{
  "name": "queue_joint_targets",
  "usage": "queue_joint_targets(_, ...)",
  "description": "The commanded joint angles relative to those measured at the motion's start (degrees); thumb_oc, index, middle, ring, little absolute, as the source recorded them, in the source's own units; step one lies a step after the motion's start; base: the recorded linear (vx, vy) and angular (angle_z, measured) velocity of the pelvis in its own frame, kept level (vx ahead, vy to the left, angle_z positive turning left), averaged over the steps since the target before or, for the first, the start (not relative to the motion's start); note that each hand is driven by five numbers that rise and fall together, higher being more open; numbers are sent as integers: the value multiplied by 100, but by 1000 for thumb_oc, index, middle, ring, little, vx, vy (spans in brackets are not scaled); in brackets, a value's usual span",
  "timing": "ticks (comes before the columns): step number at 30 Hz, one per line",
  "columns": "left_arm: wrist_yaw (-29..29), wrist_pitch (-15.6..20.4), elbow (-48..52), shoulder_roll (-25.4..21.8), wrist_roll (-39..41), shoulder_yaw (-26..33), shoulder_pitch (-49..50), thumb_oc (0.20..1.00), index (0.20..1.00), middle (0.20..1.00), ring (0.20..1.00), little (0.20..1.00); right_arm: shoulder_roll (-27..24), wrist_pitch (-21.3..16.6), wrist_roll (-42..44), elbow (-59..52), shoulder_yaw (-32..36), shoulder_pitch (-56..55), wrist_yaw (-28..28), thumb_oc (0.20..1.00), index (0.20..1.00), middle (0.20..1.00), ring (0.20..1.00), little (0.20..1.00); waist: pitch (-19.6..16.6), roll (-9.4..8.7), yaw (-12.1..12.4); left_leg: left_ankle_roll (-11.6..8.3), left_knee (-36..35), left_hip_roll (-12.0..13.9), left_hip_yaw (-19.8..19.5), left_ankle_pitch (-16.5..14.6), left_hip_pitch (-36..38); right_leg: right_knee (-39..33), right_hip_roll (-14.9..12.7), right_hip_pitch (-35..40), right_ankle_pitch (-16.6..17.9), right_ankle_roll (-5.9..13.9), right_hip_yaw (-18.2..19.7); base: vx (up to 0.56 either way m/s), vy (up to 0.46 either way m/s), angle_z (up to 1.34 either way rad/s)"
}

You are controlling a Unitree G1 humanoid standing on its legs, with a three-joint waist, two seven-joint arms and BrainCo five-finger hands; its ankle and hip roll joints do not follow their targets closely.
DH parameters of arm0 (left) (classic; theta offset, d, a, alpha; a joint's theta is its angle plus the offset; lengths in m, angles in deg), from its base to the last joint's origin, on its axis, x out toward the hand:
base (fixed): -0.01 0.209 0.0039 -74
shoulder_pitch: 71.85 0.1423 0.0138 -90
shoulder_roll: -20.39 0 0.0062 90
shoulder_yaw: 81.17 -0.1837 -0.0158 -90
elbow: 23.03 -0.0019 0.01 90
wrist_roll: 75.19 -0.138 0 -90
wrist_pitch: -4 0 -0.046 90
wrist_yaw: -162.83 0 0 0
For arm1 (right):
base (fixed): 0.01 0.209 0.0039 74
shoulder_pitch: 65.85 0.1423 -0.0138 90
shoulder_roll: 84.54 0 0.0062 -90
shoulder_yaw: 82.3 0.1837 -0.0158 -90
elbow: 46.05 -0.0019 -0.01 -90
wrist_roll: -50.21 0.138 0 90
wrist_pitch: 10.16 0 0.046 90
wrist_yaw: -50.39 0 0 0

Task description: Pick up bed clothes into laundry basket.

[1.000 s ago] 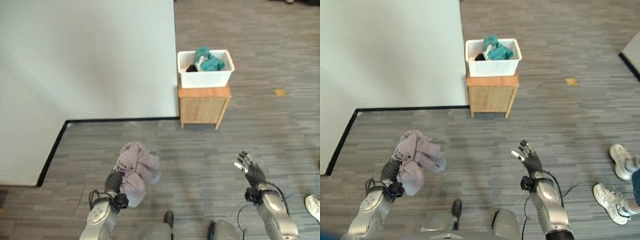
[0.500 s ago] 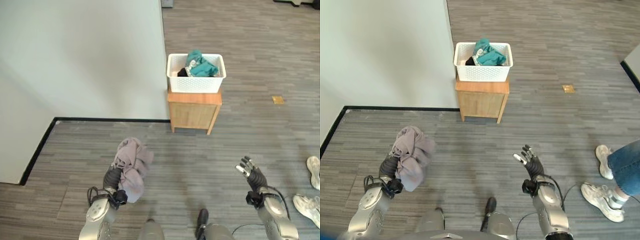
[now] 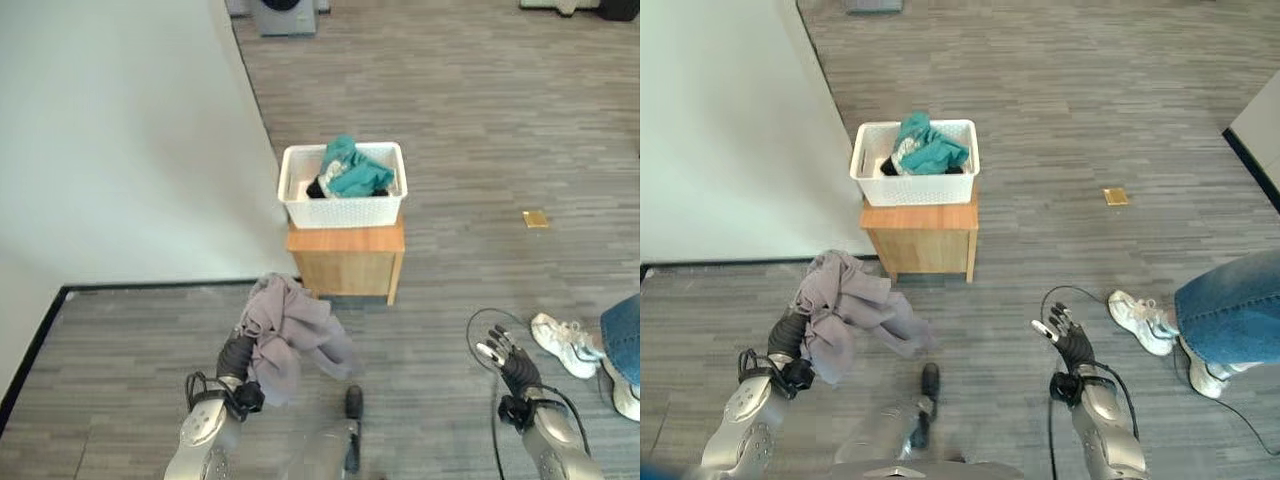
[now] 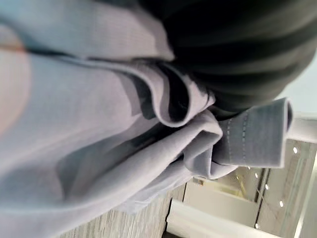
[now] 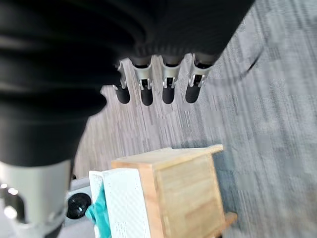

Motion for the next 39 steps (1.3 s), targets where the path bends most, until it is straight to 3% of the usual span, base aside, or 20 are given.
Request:
queue_joint_targets(1,-5,343,421,-159,76,224,-343,200,200,200,200,200,-127,-226,-85,-349,165,230,82,1000,1000,1000,1000,1000,-140,-28,106,-1008,279,487,146,-275,-35,-224,-725,-591,524,42,-127,318,183,-1)
queue_joint_targets(2,28,335,435,-150,82,245,-336,200,200,200,200,200,-102,-238,-83,-333,169,262,65,1000,1000,1000,1000,1000,-191,-25,118,-938,253,490,146,-338,69,106,-844,-627,470,74,-121,327,303,27)
queue_joint_targets(3,89,321,504,-207,39,303,-333,200,200,200,200,200,31,-250,-48,-314,78,385,83,1000,1000,1000,1000,1000,-90,-10,150,-591,164,366,212,-577,508,1943,-1417,-1193,1118,353,-38,327,305,12)
queue_joint_targets(4,89,319,506,-205,39,306,-337,200,200,200,200,200,31,-251,-49,-313,79,391,83,1000,1000,1000,1000,1000,-100,0,160,-586,158,377,223,-560,490,1944,-1407,-1222,1138,353,-24,278,317,-5)
queue_joint_targets(6,133,337,558,-259,58,323,-340,200,200,200,200,200,69,-223,-52,-341,17,406,128,1000,1000,1000,1000,1000,71,105,60,-420,41,362,130,-641,854,3185,-1622,-1650,1653,361,92,104,155,-32)
queue_joint_targets(8,128,331,542,-382,-37,263,-351,200,200,200,200,200,96,-220,-107,-348,-5,356,102,1000,1000,1000,1000,1000,185,248,-126,-399,-13,433,-121,-668,988,3764,-1460,-2269,1497,265,462,122,35,38)
queue_joint_targets(10,140,345,527,-464,-62,258,-386,200,200,200,200,200,164,-193,-68,-420,0,257,138,1000,1000,1000,1000,1000,161,256,-249,-502,-128,486,-316,-752,1193,3088,-1521,-2513,1363,180,645,256,-137,124)
queue_joint_targets(11,99,367,540,-515,-43,244,-404,200,200,200,200,200,199,-160,-27,-413,59,203,163,1000,1000,1000,1000,1000,157,241,-336,-639,-195,533,-488,-810,1300,1981,-1612,-2507,1405,228,636,233,-164,135)
queue_joint_targets(12,99,367,539,-516,-42,244,-407,200,200,200,200,200,200,-160,-27,-413,60,206,163,1000,1000,1000,1000,1000,153,256,-345,-641,-195,550,-498,-796,1287,1918,-1593,-2484,1450,222,613,245,-192,116)
queue_joint_targets(13,93,379,527,-552,-51,224,-423,200,200,200,200,200,192,-151,-10,-380,112,193,144,1000,1000,1000,1000,1000,152,203,-416,-711,-212,531,-642,-859,1343,1061,-1459,-2405,1451,303,792,228,-196,53)
queue_joint_targets(14,192,385,442,-699,-268,278,-381,200,200,200,200,200,82,-223,-176,-390,275,102,43,1000,1000,1000,1000,1000,160,88,-461,-751,-221,490,-902,-992,1380,232,-1209,-2229,1375,426,1277,224,-197,44)
queue_joint_targets(16,83,330,463,-784,-280,238,-434,200,200,200,200,200,97,-69,-101,-281,247,166,48,1000,1000,1000,1000,1000,58,40,-409,-754,-16,451,-970,-1062,1236,204,-1276,-2098,1368,464,1342,167,-171,113)
queue_joint_targets(17,26,382,600,-804,-270,283,-422,200,200,200,200,200,82,-68,-31,-323,168,116,191,1000,1000,1000,1000,1000,-51,-8,-350,-790,-91,488,-983,-1070,1271,71,-1295,-1985,1526,491,1186,233,-235,146)
queue_joint_targets(20,-40,443,721,-909,-334,349,-529,200,200,200,200,200,-92,-90,-7,-228,148,224,339,1000,1000,1000,1000,1000,-179,30,-369,-871,-178,599,-1095,-978,1238,-329,-1156,-1714,1523,389,1078,155,-170,43)
queue_joint_targets(22,16,435,704,-1604,-661,465,-1040,200,200,200,200,200,-262,-54,24,-172,63,337,400,1000,1000,1000,1000,1000,-286,70,-422,-983,-366,709,-1167,-887,1309,-658,-1009,-1479,1503,322,998,107,-134,10)
queue_joint_targets(23,17,438,692,-1613,-659,461,-1056,200,200,200,200,200,-256,-57,25,-166,66,347,400,1000,1000,1000,1000,1000,-271,66,-424,-986,-366,712,-1172,-889,1317,-661,-1007,-1468,1502,319,992,74,-95,6)
queue_joint_targets(27,140,487,580,-2425,-619,417,-1897,200,200,200,200,200,-369,0,96,-165,-141,392,527,1000,1000,1000,1000,1000,-343,110,-506,-1066,-414,758,-1186,-869,1345,-722,-927,-1364,1426,307,916,53,-53,6)
queue_joint_targets(32,259,536,235,-3311,-229,-184,-3354,200,200,200,200,200,-406,61,117,-180,-415,282,629,1000,1000,1000,1000,1000,-427,191,-651,-1117,-414,764,-1151,-872,1348,-722,-876,-1347,1366,340,912,37,-21,-2)
queue_joint_targets(37,310,528,-457,-3508,310,-1020,-4547,200,200,200,200,200,-440,36,190,-116,-584,324,586,1000,1000,1000,1000,1000,-451,251,-775,-1140,-414,781,-1108,-878,1339,-722,-859,-1385,1370,377,932,5,0,-1)
queue_joint_targets(39,279,471,-947,-3567,429,-1636,-5285,200,200,200,200,200,-421,18,259,-35,-662,320,558,1000,1000,1000,1000,1000,-473,276,-860,-1155,-414,788,-1072,-889,1343,-722,-836,-1418,1382,405,952,30,-3,-2)
